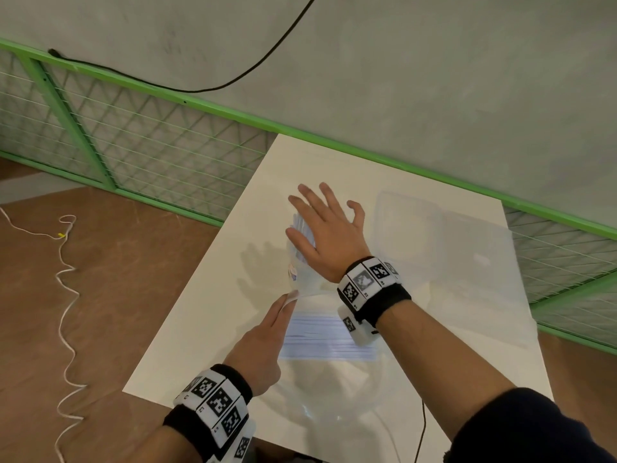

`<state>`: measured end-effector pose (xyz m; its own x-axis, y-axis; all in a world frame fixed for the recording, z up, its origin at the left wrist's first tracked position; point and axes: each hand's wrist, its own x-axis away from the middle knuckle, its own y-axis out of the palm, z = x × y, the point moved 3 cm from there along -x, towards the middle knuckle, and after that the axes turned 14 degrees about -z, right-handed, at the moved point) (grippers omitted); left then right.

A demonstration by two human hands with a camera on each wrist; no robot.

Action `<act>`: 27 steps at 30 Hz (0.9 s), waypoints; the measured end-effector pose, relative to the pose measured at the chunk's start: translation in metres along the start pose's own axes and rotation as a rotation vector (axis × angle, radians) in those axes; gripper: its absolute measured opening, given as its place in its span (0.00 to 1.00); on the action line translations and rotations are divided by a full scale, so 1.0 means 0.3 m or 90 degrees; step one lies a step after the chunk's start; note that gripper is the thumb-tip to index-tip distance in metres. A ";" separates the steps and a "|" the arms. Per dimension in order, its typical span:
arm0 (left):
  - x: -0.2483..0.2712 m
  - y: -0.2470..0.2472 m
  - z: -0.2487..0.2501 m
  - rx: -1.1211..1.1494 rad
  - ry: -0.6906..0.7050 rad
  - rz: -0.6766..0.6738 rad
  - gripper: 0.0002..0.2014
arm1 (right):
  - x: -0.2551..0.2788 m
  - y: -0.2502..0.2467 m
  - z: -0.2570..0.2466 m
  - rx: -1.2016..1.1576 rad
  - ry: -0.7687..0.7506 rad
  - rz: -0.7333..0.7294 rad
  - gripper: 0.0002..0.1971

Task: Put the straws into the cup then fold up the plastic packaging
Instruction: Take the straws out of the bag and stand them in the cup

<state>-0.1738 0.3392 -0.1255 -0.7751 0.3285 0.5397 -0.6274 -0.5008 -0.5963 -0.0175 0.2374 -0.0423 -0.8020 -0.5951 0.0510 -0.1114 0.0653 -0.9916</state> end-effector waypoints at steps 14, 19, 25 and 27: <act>-0.039 0.032 0.024 0.033 0.015 -0.034 0.55 | 0.482 0.362 -0.066 -0.052 -0.010 -0.273 0.20; -0.058 0.055 0.059 0.058 0.024 -0.052 0.55 | 0.525 0.523 -0.037 0.041 0.091 -0.274 0.34; -0.070 0.049 0.054 0.061 0.035 -0.045 0.55 | 0.506 0.543 -0.037 0.060 0.131 -0.211 0.21; -0.069 0.045 0.053 0.061 0.035 -0.038 0.54 | 0.501 0.542 -0.034 0.063 0.145 -0.210 0.20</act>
<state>-0.1651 0.3129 -0.1352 -0.7410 0.4028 0.5372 -0.6649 -0.5519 -0.5033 -0.1622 0.1666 -0.1948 -0.8432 -0.3782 0.3821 -0.3366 -0.1830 -0.9237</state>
